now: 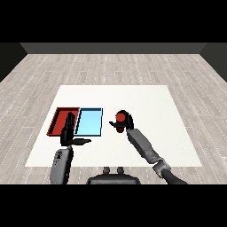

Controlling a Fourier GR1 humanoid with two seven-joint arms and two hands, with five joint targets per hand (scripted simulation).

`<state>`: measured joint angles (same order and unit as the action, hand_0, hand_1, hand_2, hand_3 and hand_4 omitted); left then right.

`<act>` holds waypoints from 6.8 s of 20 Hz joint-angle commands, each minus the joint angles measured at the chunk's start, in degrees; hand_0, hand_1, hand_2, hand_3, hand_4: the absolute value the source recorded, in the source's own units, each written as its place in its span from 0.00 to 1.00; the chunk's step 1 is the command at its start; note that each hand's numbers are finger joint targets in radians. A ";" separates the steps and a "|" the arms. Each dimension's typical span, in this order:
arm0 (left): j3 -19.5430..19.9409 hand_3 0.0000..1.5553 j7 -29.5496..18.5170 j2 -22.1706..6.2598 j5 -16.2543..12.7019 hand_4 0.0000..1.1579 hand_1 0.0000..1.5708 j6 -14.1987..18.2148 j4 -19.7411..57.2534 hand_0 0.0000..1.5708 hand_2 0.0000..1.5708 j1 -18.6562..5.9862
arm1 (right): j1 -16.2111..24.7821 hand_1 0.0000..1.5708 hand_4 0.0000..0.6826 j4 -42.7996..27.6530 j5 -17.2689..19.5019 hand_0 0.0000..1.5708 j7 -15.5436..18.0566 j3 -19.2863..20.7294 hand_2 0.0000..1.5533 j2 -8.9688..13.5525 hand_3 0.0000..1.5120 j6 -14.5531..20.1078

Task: Pick the red can and put it in the red box

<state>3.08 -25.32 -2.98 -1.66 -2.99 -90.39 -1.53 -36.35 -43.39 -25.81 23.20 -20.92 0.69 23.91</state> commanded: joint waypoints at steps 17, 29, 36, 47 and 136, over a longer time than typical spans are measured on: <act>-9.46 0.00 9.72 2.95 -0.34 0.00 0.00 -2.39 -5.35 0.00 0.00 -1.80 | 8.23 0.97 0.88 -35.13 16.37 0.97 -15.32 -1.12 0.94 4.26 0.93 10.70; -22.94 0.00 19.98 2.97 0.54 0.00 0.00 7.00 -9.28 0.00 0.00 -5.98 | 14.88 1.00 0.96 -48.10 19.55 1.00 -13.23 0.23 0.95 3.75 0.94 5.75; -22.46 0.00 15.81 2.97 -4.42 0.00 0.00 4.97 1.40 0.00 0.00 -9.82 | 9.41 1.00 0.95 -47.96 24.79 1.00 -18.08 0.45 0.95 -0.15 0.94 6.40; -30.57 0.00 14.48 2.98 -9.62 0.00 0.00 12.99 10.51 0.00 0.00 -15.03 | 16.40 1.00 0.96 -48.78 24.97 1.00 -12.70 0.64 0.95 -0.62 0.94 1.41; -21.13 0.93 15.37 -7.09 -10.44 0.98 1.00 29.19 13.76 1.00 0.99 -21.51 | 35.45 0.00 0.00 -71.39 17.91 0.00 -14.75 13.88 0.00 11.08 0.00 -6.16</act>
<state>-21.89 -8.86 -7.48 -12.70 27.40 -78.89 -22.34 -6.23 -112.12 -7.13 6.92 -9.85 10.14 18.72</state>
